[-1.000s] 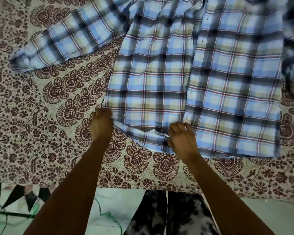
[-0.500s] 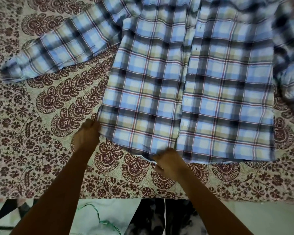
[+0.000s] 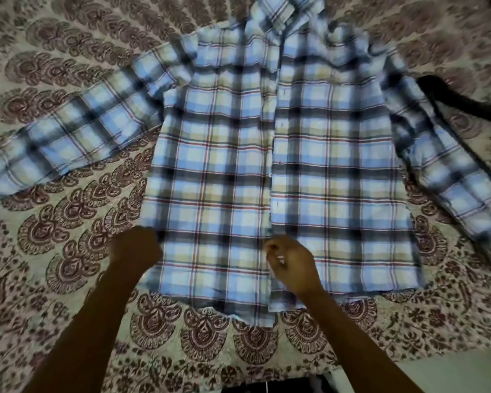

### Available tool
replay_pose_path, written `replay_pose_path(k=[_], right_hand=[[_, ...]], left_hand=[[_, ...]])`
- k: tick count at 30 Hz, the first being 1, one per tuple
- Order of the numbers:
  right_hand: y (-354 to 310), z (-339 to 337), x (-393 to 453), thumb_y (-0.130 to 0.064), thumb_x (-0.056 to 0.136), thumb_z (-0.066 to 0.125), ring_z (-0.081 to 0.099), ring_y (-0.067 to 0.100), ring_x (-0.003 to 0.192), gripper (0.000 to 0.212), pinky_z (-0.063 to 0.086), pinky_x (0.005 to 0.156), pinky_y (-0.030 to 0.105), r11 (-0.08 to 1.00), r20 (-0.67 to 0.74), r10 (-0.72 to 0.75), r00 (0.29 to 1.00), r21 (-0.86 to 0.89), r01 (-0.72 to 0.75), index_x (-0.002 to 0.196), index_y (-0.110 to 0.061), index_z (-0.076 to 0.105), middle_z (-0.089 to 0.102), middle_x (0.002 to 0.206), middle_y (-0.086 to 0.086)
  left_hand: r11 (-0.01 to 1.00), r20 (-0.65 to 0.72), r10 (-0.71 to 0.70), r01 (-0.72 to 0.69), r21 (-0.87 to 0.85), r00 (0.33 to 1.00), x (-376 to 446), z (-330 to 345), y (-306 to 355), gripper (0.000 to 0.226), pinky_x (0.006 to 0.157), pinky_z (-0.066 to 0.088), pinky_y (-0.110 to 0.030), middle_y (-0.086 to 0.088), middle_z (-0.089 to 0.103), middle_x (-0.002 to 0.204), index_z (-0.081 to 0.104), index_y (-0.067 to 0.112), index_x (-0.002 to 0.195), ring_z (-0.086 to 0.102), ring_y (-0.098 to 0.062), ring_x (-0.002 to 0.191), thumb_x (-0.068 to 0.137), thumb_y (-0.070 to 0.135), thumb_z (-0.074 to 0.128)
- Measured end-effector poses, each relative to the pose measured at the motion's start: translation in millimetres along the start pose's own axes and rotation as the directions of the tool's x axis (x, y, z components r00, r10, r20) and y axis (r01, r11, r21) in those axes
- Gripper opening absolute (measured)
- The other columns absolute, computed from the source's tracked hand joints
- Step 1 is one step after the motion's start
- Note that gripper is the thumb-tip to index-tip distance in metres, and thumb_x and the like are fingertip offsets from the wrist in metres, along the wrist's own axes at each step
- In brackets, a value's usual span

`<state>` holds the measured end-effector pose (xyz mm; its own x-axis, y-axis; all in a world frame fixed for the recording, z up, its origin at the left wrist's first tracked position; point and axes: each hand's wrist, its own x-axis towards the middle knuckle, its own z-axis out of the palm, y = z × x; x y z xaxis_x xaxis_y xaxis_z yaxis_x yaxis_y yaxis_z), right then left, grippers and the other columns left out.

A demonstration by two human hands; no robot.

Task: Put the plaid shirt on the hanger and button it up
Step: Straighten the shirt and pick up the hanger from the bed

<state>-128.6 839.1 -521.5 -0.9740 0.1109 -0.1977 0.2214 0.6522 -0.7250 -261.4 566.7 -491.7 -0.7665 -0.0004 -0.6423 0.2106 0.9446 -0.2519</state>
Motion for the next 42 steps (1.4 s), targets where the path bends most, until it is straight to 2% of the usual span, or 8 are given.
replay_pose_path(k=[4, 7, 12, 18, 22, 29, 37, 42], right_hand=[[39.7, -30.4, 4.0, -0.033, 0.082, 0.04, 0.063, 0.031, 0.073, 0.034, 0.051, 0.062, 0.033, 0.977, -0.144, 0.098, 0.985, -0.174, -0.123, 0.094, -0.011, 0.064, 0.065, 0.086, 0.009], [64.4, -40.9, -7.9, -0.035, 0.07, 0.064, 0.064, 0.031, 0.069, 0.033, 0.051, 0.058, 0.032, 0.909, -0.077, 0.083, 0.994, -0.402, -0.107, 0.094, -0.012, 0.062, 0.064, 0.088, 0.01], [90.6, -38.7, -55.9, -0.076, 0.05, 0.055, 0.061, 0.022, 0.082, 0.071, 0.052, 0.064, 0.032, 0.813, 0.182, 0.087, 0.979, -0.581, 0.036, 0.096, -0.022, 0.055, 0.062, 0.097, 0.003], [88.9, -33.0, -77.0, -0.043, 0.049, 0.077, 0.06, 0.027, 0.082, 0.054, 0.05, 0.072, 0.037, 0.863, 0.143, 0.205, 0.968, -0.492, -0.111, 0.092, -0.026, 0.049, 0.058, 0.095, 0.003], [88.4, -38.2, -71.0, -0.032, 0.065, 0.072, 0.061, 0.026, 0.079, 0.021, 0.049, 0.07, 0.035, 0.894, 0.153, 0.124, 0.98, -0.446, -0.043, 0.082, -0.022, 0.064, 0.059, 0.086, 0.003], [78.7, -43.2, -79.7, -0.024, 0.078, 0.064, 0.06, 0.021, 0.072, 0.008, 0.037, 0.067, 0.028, 0.952, 0.103, 0.085, 0.991, -0.303, -0.05, 0.082, -0.018, 0.061, 0.062, 0.082, 0.0], [67.0, -45.3, -80.7, -0.018, 0.08, 0.054, 0.058, 0.022, 0.068, 0.008, 0.042, 0.061, 0.028, 0.97, 0.067, 0.051, 0.996, -0.242, -0.034, 0.085, -0.016, 0.06, 0.063, 0.079, 0.001], [69.1, -32.7, -81.3, -0.02, 0.081, 0.05, 0.061, 0.025, 0.084, 0.02, 0.049, 0.071, 0.032, 0.971, 0.319, 0.062, 0.946, -0.237, 0.016, 0.096, -0.019, 0.063, 0.064, 0.092, 0.004]], left_hand=[[0.781, -0.216, 0.268, -0.344, -0.522, 0.939, -2.7, -23.0, 68.7, 0.032, 0.08, 0.049, -0.038, -0.01, 0.068, 0.094, 0.068, 0.018, 0.085, 0.063, -0.032, 0.093, 0.075, 0.036, 0.043], [0.561, -0.109, 0.289, -0.261, -0.786, 0.951, -1.1, -26.9, 127.8, 0.027, 0.077, 0.047, -0.028, -0.005, 0.069, 0.09, 0.067, 0.017, 0.091, 0.064, -0.024, 0.09, 0.081, 0.041, 0.061], [0.667, 0.143, 0.373, -0.157, -0.729, 0.917, -1.4, -3.8, 183.3, 0.036, 0.071, 0.047, -0.032, -0.005, 0.06, 0.072, 0.058, 0.009, 0.075, 0.057, -0.016, 0.068, 0.08, 0.042, 0.068], [0.691, 0.171, 0.29, -0.083, -0.718, 0.941, -22.4, 11.8, 191.5, 0.038, 0.062, 0.041, -0.03, -0.001, 0.048, 0.061, 0.044, 0.017, 0.058, 0.047, -0.014, 0.058, 0.078, 0.026, 0.074], [0.751, 0.047, 0.242, -0.156, -0.641, 0.969, -36.3, 12.4, 195.3, 0.034, 0.067, 0.036, -0.029, -0.008, 0.058, 0.084, 0.051, 0.009, 0.085, 0.057, -0.027, 0.085, 0.076, 0.031, 0.075], [0.468, 0.163, 0.257, 0.025, -0.884, 0.953, -41.1, 17.3, 187.0, 0.032, 0.057, 0.044, -0.026, -0.002, 0.051, 0.07, 0.044, 0.018, 0.074, 0.051, -0.013, 0.063, 0.076, 0.004, 0.073], [0.479, 0.083, 0.282, -0.065, -0.875, 0.956, -51.8, 23.2, 172.7, 0.034, 0.056, 0.045, -0.023, -0.011, 0.054, 0.062, 0.047, 0.011, 0.057, 0.054, -0.018, 0.056, 0.08, 0.017, 0.072], [0.622, 0.119, 0.25, -0.065, -0.78, 0.961, -49.2, 41.8, 156.9, 0.044, 0.064, 0.041, -0.03, -0.012, 0.049, 0.058, 0.042, 0.012, 0.05, 0.06, -0.03, 0.063, 0.076, 0.025, 0.075]])
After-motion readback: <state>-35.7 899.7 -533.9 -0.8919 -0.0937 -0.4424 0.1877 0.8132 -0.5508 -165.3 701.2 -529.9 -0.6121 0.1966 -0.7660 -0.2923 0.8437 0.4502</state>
